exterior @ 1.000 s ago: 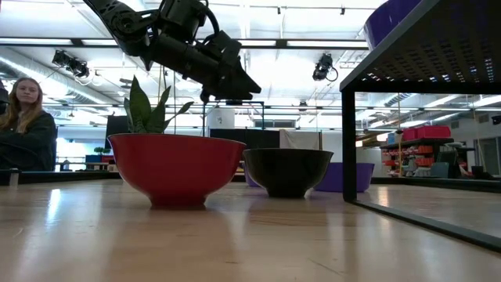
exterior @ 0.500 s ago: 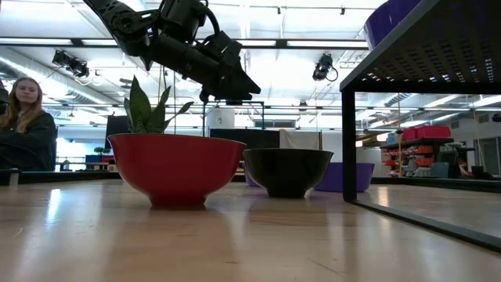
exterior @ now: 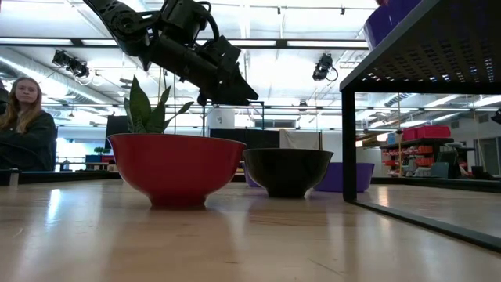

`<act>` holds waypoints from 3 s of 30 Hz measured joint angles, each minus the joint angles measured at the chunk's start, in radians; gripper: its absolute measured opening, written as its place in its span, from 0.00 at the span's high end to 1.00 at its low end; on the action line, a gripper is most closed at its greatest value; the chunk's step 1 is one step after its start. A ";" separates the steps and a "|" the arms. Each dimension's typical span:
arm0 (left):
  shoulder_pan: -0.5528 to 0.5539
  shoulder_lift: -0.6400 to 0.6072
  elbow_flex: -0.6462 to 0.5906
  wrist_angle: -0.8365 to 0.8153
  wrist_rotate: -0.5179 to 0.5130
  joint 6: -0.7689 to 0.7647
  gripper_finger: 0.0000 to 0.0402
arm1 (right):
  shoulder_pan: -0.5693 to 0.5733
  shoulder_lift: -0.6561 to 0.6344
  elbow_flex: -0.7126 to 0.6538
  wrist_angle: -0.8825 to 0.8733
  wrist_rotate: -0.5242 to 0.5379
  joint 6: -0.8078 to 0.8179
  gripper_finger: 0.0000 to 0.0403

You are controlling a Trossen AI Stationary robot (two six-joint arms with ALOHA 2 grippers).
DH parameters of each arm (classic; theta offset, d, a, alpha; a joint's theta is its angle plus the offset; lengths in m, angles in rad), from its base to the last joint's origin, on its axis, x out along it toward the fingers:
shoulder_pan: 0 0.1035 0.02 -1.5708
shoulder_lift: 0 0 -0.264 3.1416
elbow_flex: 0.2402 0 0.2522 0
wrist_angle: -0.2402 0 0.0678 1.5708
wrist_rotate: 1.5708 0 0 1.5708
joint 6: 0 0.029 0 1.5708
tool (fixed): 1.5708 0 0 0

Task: Pick & Place Mini bowls
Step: Stack the top red patterned bowl on the red patterned bowl on the shelf

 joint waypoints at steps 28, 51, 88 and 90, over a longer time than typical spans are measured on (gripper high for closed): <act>0.000 0.000 0.000 -0.021 -0.064 0.001 0.51 | 0.457 0.083 0.084 -0.059 -0.205 0.863 1.00; 0.000 0.000 0.000 -0.021 -0.063 0.004 0.51 | 0.518 0.072 -0.144 -0.061 -0.244 1.006 1.00; -0.013 0.000 0.000 -0.021 -0.059 0.005 0.51 | 0.543 0.073 -0.203 -0.061 -0.286 1.114 0.88; -0.016 0.000 0.000 -0.022 -0.059 0.005 0.51 | 0.542 0.073 -0.203 -0.062 -0.286 1.128 0.87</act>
